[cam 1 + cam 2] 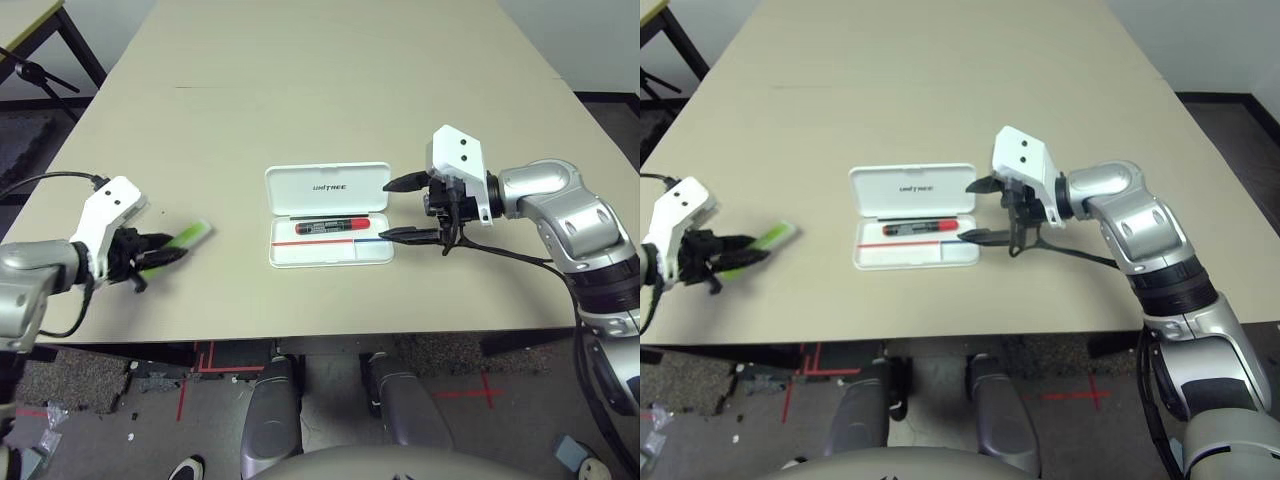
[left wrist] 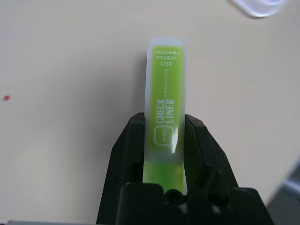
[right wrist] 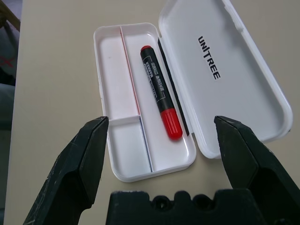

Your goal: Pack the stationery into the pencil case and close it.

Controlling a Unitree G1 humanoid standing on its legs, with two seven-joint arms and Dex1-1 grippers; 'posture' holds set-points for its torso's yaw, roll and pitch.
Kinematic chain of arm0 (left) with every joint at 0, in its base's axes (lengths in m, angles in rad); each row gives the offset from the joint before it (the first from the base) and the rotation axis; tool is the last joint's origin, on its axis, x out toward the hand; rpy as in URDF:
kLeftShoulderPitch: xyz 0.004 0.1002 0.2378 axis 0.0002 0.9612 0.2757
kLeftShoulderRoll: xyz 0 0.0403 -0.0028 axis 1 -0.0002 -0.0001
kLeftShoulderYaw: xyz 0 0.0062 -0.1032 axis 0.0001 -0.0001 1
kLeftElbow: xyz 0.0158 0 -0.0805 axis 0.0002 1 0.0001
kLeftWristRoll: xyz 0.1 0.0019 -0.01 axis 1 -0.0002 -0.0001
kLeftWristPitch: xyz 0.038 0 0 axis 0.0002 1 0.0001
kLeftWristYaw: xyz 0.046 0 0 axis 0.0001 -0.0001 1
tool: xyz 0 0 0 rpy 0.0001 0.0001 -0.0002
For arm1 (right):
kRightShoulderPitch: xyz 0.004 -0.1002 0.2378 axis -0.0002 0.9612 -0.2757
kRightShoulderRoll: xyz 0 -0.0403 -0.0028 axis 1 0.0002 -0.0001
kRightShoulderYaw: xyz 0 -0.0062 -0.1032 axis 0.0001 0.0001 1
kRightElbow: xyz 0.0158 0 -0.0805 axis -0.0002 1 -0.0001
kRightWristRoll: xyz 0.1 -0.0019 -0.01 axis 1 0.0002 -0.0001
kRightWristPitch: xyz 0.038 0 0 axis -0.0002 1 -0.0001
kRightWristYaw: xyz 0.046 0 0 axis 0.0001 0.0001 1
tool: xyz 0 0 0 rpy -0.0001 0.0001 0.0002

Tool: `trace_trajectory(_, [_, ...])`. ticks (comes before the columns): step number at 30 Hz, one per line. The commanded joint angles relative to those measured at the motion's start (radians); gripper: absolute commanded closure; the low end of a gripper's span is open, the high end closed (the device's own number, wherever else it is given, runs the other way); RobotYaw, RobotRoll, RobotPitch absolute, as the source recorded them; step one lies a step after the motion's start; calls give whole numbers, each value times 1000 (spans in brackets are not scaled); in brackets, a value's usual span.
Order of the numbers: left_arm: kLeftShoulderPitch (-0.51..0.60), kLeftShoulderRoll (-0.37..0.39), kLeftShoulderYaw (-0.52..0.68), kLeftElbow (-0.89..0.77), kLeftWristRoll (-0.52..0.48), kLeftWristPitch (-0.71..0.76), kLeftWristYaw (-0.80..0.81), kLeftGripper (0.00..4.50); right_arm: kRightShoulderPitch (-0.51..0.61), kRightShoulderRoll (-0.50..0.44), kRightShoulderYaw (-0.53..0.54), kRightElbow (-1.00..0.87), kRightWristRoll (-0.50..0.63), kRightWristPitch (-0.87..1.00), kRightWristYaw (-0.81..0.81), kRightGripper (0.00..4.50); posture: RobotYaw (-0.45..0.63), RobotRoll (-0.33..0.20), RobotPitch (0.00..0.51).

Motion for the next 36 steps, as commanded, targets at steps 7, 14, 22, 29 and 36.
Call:
trace_trajectory(7, [-107, 45, -84, -216, -12, 70, -19, 3410, 34, -63, 17, -48, 31, 59, 89, 0, -65, 0, 160])
trace_trajectory(14, [-274, -14, -260, -301, 16, 95, -12, 3410, 70, -141, 46, -60, 0, 62, 130, 0, -78, 0, 157])
trace_trajectory(22, [-420, -137, -419, -321, 55, 119, -7, 3410, 88, -153, 38, -70, 4, 69, 123, 0, -96, 0, 153])
trace_trajectory(29, [-505, -234, -529, -286, 114, 121, 10, 3410, 98, -152, 36, -73, -3, 67, 109, 0, -108, 0, 155])
trace_trajectory(36, [-544, -324, -620, -209, 204, 100, 37, 3410, 107, -151, 35, -84, -2, 70, 91, 0, -122, 0, 161])
